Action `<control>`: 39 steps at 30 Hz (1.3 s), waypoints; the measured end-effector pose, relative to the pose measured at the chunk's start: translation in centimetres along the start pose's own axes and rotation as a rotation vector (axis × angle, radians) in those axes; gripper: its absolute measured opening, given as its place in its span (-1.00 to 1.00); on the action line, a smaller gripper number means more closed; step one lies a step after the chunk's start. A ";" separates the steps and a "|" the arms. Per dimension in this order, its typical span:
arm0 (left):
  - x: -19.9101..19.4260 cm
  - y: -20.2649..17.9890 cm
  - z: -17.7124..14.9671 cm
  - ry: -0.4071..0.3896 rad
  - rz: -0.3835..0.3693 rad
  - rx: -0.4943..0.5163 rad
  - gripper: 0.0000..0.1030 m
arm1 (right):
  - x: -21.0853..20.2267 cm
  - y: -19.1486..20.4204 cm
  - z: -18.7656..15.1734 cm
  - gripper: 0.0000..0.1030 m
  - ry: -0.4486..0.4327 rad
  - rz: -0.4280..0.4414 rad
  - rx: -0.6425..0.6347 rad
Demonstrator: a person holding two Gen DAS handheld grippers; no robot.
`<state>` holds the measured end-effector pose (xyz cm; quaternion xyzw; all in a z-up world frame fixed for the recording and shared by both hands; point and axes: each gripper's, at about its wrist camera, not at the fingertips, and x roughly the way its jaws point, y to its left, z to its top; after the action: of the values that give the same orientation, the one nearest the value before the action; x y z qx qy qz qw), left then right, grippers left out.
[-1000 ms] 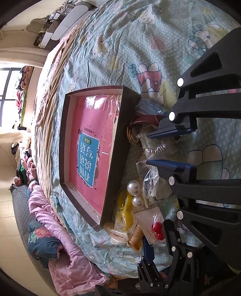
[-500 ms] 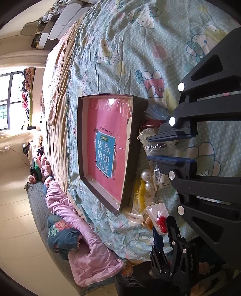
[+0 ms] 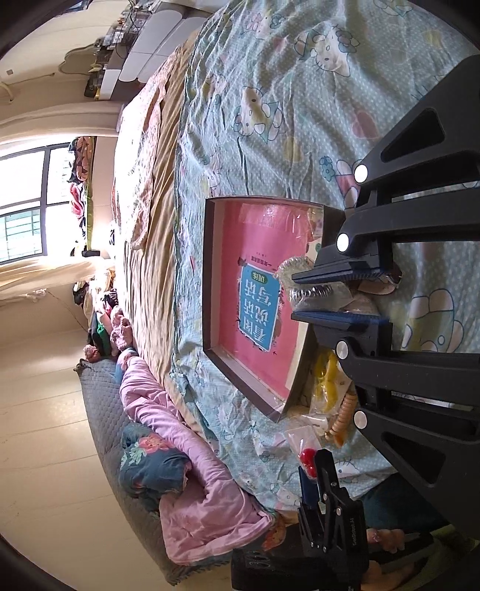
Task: Organize jewelry
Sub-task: 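Carry both bags into the pink-bottomed box and open both tools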
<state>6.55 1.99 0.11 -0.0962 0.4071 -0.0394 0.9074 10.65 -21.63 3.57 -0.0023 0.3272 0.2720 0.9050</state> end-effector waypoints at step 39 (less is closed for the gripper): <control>8.7 2.9 7.9 -0.010 0.090 -0.062 -0.10 | 7.2 -3.6 2.6 -0.74 0.001 -0.081 -0.023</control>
<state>18.21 4.68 -1.67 -0.1060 0.4073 0.0143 0.9070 18.55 -20.65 0.67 -0.0260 0.3239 0.2390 0.9150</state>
